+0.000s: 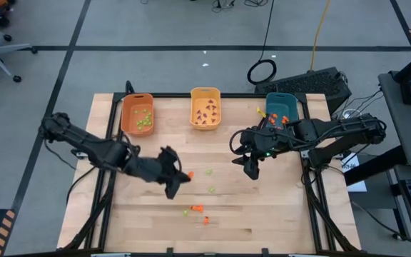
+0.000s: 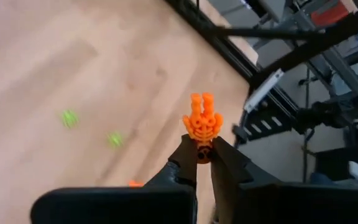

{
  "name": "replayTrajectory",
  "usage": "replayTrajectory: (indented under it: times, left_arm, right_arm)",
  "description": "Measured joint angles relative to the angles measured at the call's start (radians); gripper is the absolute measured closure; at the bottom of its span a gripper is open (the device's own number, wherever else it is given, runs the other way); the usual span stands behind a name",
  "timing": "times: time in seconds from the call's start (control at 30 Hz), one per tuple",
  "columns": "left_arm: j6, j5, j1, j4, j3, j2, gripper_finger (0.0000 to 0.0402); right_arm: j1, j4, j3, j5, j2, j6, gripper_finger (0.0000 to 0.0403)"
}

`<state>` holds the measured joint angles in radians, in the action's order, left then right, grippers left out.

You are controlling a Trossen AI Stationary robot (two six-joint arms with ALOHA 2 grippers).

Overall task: Sort Halloween decoration
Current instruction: Put the orange skeleton toy into the blue bin

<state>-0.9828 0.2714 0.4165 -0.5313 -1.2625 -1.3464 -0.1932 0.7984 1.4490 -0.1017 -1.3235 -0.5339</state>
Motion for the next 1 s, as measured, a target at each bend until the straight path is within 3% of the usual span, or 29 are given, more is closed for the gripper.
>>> replayTrajectory:
  times: [0.53, 1.0]
  left_arm:
    - [0.775, -0.005, -0.192, 0.000, 0.000, 0.039, 0.0386]
    - [1.150, 0.001, -0.308, 0.011, 0.000, 0.039, 0.0386]
  right_arm:
    - [0.000, 0.000, 0.000, 0.025, 0.006, -0.025, 0.0232]
    - [0.000, 0.000, 0.000, 0.028, 0.006, -0.122, 0.0232]
